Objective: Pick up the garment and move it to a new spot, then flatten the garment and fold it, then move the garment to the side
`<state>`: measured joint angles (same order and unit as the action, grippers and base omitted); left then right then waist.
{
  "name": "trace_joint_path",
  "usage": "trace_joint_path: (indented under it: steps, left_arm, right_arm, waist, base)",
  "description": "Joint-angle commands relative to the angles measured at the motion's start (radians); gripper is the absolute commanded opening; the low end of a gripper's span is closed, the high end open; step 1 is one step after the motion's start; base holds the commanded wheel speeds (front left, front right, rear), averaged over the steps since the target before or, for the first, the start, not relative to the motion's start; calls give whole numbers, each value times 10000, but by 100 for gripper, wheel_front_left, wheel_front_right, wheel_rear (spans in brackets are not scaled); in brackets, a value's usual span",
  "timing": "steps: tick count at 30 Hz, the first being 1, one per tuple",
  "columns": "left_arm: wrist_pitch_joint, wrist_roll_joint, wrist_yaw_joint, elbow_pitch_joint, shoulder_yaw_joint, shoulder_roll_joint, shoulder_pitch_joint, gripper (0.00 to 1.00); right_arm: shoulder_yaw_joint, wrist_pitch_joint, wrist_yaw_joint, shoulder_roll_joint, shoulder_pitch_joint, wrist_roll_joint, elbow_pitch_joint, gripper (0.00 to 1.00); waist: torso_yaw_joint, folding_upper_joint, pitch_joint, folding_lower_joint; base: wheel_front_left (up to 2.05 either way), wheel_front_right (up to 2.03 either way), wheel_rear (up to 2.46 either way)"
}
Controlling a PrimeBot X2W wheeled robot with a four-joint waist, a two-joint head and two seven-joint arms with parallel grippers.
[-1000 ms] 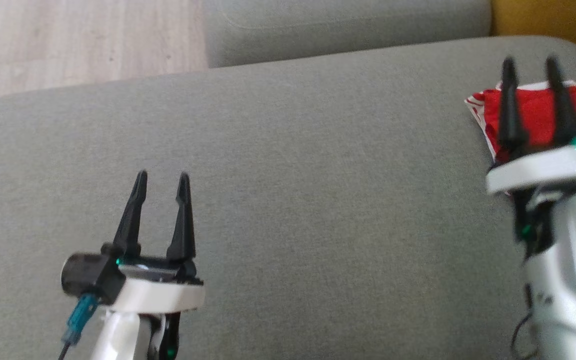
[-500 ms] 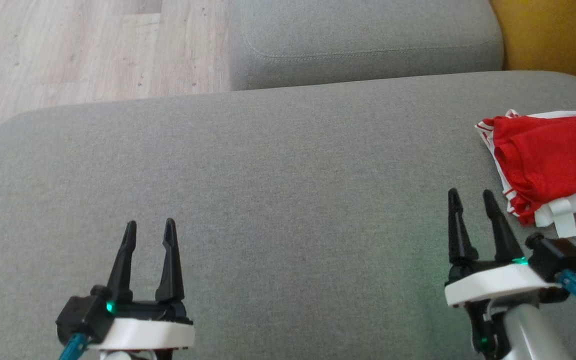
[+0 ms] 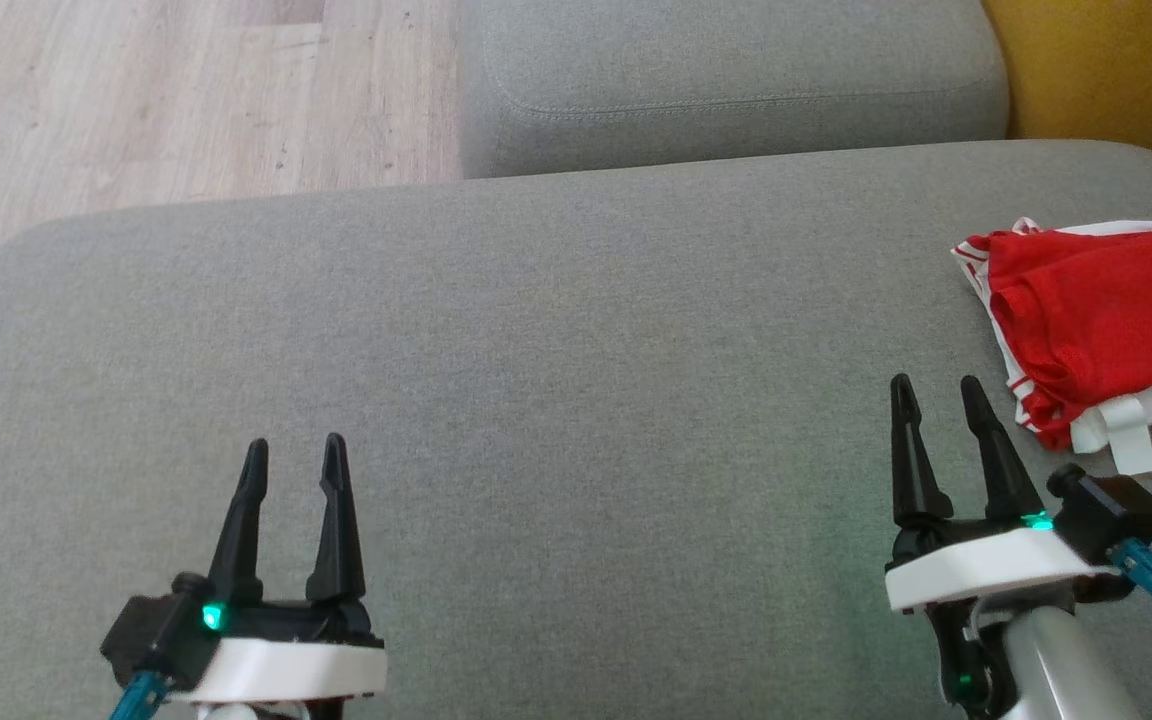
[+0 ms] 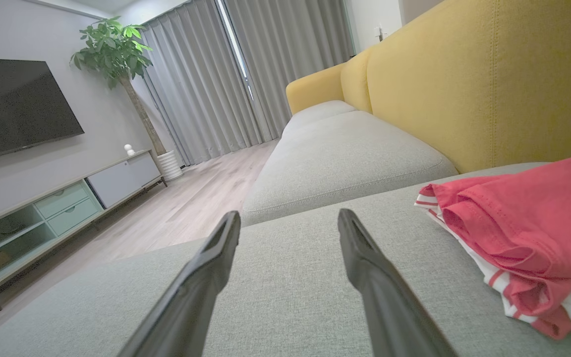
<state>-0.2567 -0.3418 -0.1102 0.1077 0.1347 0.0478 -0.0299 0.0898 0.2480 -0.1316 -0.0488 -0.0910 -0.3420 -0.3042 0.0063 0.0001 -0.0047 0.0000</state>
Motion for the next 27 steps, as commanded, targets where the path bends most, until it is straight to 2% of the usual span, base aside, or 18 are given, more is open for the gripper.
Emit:
trace_joint_path:
  steps: [1,14,15,16,19,27]
  left_arm:
    - [-51,-78,-37,-475,-329,24,278,100]
    - [-51,-318,0,-525,-413,24,262,100]
    - [-51,-334,54,-520,-433,24,263,0]
    - [0,-305,3,-142,-57,-2,-2,0]
    - [8,-321,3,361,-36,-6,-118,0]
    - [207,-1156,-5,415,-146,31,-33,0]
  right_arm:
    - [287,136,9,-15,-313,7,379,100]
    - [291,137,9,-15,-348,-97,498,100]
    - [286,137,9,-15,-346,-95,493,0]
    - [34,-2,0,4,4,-37,81,0]
    - [35,-22,0,13,187,-55,-384,0]
    - [-56,-219,1,-18,172,-901,-313,0]
  waist:
    - [-25,-1,-4,0]
    - [-95,-1,24,0]
    - [-95,-1,29,0]
    - [-96,-1,27,0]
    - [-97,-1,28,0]
    - [-95,-1,31,0]
  base:
    - [0,0,0]
    - [0,0,0]
    - [0,0,0]
    - [0,0,0]
    - [0,0,0]
    - [0,0,0]
